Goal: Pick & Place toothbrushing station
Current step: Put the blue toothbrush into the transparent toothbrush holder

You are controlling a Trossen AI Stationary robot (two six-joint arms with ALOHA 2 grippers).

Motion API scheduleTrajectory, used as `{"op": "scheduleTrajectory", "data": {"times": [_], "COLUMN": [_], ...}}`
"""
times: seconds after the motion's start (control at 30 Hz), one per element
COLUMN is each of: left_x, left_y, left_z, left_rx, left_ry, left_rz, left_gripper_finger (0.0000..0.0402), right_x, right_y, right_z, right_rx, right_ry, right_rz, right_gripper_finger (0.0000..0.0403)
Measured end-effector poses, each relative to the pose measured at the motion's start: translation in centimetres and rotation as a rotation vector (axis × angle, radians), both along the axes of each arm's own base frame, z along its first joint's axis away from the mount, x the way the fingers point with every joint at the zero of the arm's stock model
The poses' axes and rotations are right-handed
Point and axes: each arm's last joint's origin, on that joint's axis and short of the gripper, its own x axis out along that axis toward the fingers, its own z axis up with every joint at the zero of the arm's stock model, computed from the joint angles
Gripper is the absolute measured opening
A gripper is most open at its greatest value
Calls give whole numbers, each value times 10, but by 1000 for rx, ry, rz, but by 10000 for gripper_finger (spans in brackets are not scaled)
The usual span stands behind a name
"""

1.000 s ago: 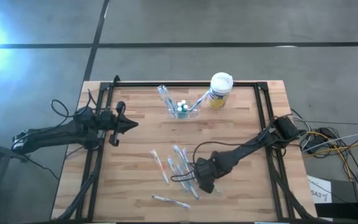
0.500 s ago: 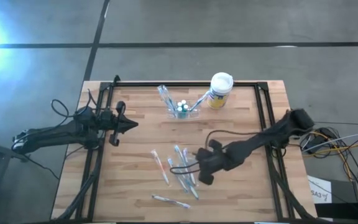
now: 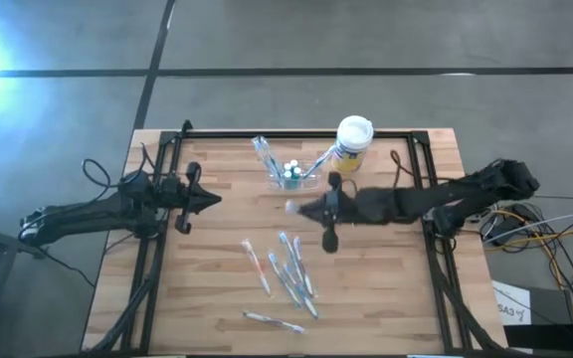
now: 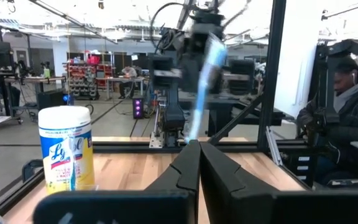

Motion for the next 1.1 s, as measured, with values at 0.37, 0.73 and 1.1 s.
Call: {"op": "scheduleTrajectory", "data": {"times": [0.37, 0.73, 1.1], "left_x": [0, 0, 0], "left_y": [0, 0, 0], "left_z": [-2, -2, -3], "left_rx": [3, 20, 18], "left_ry": [7, 6, 8], "left_rz": [1, 3, 3], "left_gripper_finger": [19, 10, 14], "right_x": [-4, 13, 27], "right_y": [-79, -103, -111], "right_z": [-66, -109, -143], "right_rx": [-57, -97, -41], "right_ry": [-377, -309, -301], "right_rz": [-271, -671, -861], "right_gripper_finger": [13, 13, 13]}}
